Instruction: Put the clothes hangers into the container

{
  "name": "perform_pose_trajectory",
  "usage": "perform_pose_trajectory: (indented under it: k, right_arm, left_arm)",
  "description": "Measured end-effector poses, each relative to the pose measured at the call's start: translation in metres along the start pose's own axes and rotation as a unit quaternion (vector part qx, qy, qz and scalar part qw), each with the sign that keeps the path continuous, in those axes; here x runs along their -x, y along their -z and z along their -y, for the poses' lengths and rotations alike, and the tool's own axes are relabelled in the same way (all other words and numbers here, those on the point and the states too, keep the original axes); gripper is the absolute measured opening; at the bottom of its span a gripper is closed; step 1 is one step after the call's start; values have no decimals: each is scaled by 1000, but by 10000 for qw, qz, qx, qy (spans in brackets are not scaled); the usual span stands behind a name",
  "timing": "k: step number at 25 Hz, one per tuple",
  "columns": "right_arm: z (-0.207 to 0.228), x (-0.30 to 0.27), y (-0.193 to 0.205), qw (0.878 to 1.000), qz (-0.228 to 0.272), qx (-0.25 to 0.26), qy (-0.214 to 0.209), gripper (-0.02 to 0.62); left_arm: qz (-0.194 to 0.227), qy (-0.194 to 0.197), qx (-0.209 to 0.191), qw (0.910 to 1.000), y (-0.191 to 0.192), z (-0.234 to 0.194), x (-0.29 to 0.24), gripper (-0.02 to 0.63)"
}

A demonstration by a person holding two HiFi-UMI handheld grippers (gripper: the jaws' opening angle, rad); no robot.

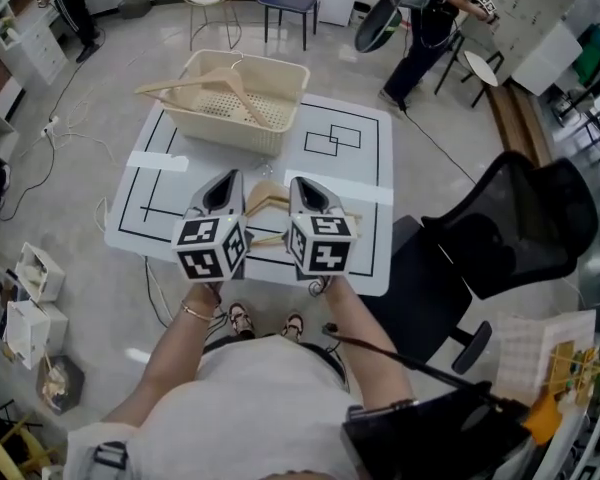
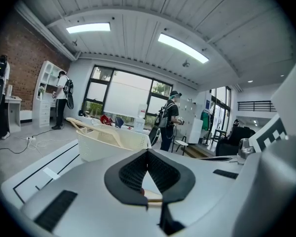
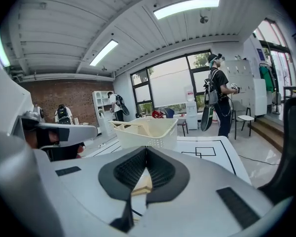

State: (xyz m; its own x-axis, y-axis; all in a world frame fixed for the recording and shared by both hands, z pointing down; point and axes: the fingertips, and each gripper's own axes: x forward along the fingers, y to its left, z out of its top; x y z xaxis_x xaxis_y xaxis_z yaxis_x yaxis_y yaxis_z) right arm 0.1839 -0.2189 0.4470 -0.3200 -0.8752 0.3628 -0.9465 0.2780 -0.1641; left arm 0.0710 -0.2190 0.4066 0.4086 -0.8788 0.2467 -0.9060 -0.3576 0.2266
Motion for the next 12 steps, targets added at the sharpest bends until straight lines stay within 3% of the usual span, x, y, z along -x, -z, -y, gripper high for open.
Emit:
perform_pose_trajectory:
  k: [12]
  right_arm:
    - [17, -53, 44, 9878, -1157, 256, -1006, 21]
  left_arm:
    - [-582, -400, 309, 9970, 57, -30, -19, 0]
